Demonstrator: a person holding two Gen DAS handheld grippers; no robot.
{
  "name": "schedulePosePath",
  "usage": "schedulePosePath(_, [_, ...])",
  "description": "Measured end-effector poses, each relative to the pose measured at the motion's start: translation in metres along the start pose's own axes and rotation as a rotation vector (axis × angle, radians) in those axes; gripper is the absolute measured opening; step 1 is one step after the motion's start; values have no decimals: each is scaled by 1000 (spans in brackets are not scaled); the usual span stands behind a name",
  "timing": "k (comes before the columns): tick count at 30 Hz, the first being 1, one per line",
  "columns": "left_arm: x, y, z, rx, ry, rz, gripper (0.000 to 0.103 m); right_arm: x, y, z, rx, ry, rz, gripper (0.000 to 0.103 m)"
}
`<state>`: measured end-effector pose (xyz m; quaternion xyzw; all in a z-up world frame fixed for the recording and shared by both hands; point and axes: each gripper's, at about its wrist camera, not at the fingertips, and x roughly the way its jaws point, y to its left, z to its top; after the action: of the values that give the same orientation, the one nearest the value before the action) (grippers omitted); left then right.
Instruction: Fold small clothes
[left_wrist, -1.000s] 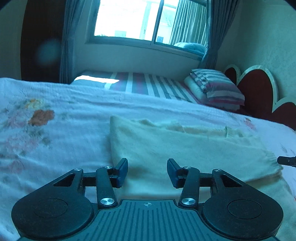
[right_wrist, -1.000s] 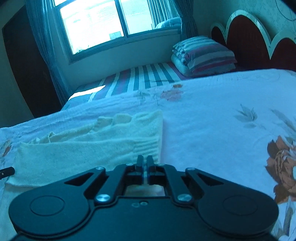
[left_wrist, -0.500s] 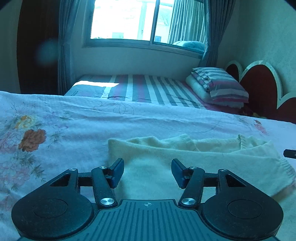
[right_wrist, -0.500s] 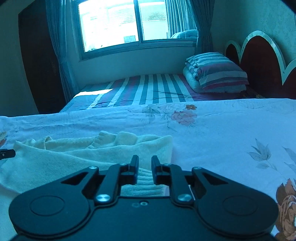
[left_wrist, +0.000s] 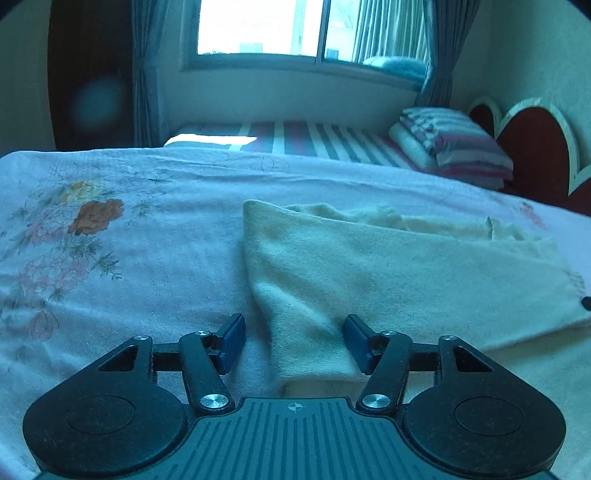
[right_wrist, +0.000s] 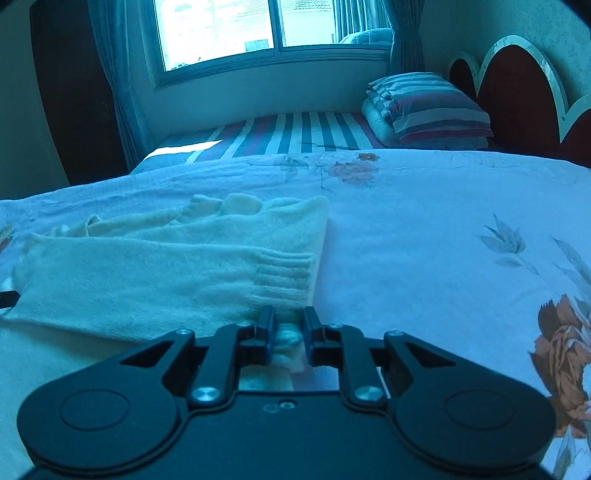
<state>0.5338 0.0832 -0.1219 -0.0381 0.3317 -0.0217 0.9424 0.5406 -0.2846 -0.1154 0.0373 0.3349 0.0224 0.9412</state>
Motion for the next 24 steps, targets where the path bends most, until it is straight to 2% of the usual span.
schedulePosePath(2, [-7, -1, 4, -7, 7, 6, 61, -6, 0, 6, 17, 3, 3, 19])
schedulePosePath(4, [-19, -3, 5, -11, -36, 1, 61, -22, -1, 8, 26, -52, 21, 19])
schedulePosePath(5, [-16, -4, 3, -15, -18, 3, 61, -24, -1, 6, 27, -57, 25, 19])
schedulePosePath(6, [-8, -7, 1, -8, 25, 16, 61, -18, 0, 3, 24, -20, 27, 20])
schedulePosePath(7, [-1, -10, -4, 5, 34, 30, 64, -7, 0, -1, 16, 37, 20, 21])
schedulePosePath(9, [-3, -13, -4, 6, 24, 42, 67, -8, -2, -2, 34, 33, 26, 23])
schedulePosePath(13, [-24, -15, -5, 30, 11, 54, 67, -29, -10, 1, 40, -17, 48, 23])
schedulePosePath(19, [-59, -10, -31, -3, 19, 101, 68, -51, -29, -12, 58, -21, 80, 24])
schedulePosePath(20, [-65, -12, -37, -3, 27, 118, 79, -55, -31, -14, 58, -18, 86, 26])
schedulePosePath(22, [-75, -19, -50, 20, 25, 169, 98, -66, -34, -21, 56, -14, 91, 37])
schedulePosePath(24, [-83, -26, -61, 58, 43, 187, 98, -75, -36, -31, 48, 8, 102, 71])
